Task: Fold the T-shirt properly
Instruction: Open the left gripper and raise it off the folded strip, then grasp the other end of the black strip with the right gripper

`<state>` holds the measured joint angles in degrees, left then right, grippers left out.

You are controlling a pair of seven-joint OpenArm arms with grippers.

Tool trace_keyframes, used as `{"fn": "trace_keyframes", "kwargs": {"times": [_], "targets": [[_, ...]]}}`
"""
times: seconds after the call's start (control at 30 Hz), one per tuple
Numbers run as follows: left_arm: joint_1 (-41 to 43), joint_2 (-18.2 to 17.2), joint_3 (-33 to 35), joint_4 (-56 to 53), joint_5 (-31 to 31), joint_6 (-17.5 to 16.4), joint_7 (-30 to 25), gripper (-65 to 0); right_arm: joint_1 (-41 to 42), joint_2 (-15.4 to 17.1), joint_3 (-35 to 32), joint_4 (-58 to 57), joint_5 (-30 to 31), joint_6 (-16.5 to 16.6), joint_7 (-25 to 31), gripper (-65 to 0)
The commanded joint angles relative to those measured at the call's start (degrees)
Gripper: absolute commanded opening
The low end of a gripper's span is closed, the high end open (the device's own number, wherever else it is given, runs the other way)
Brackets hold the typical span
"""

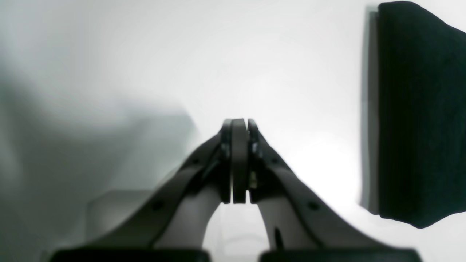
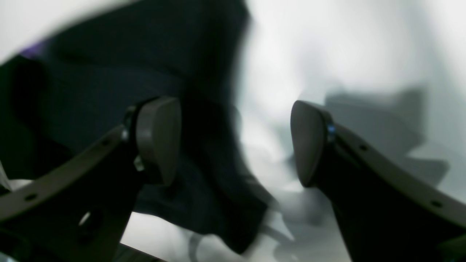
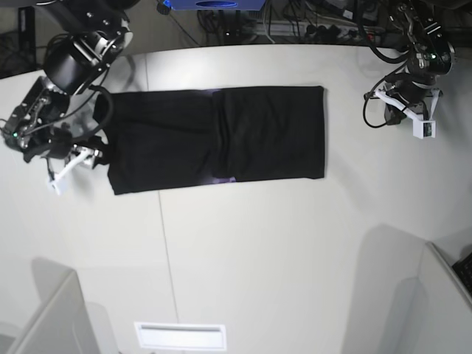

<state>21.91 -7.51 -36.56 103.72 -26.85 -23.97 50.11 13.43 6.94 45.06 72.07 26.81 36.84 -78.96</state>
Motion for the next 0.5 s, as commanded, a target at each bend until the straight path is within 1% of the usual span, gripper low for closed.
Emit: {"fn": "trace_keyframes", "kwargs": {"times": [0.0, 0.13, 0.2, 0.27, 0.37, 0.47], "targets": [[0.11, -0.54, -0.15, 1.11, -0.62, -0.08, -1.1, -65.0, 1.82, 1.02, -0.18, -0.64, 2.16, 0.3, 0.76, -21.8], [-0.33, -0.54, 0.12, 1.11, -0.62, -0.08, -1.1, -65.0, 1.03, 1.54, -0.18, -3.02, 4.88, 0.39, 0.32, -21.8], [-0.5, -0.45, 0.2, 1.03, -0.62, -0.08, -1.1, -65.0, -0.11, 1.46, -0.18, -2.84, 7.08, 0.39, -1.04, -21.8], [-0.59, -0.36, 0.2, 1.03, -0.62, -0.08, -1.1, -65.0, -0.55, 1.37, -0.18, -2.93, 9.72, 0.39, -1.04, -21.8], [-0.68, -0.54, 2.05, 1.03, -0.62, -0.08, -1.18, -65.0, -1.43, 1.28, -0.44, -3.19, 10.34, 0.39, -1.04, -21.8], [-0.68, -0.36, 4.69, 1.03, -0.62, -0.08, -1.18, -65.0, -2.75, 1.28, -5.1, -3.02, 10.25, 0.39, -1.04, -21.8]]}}
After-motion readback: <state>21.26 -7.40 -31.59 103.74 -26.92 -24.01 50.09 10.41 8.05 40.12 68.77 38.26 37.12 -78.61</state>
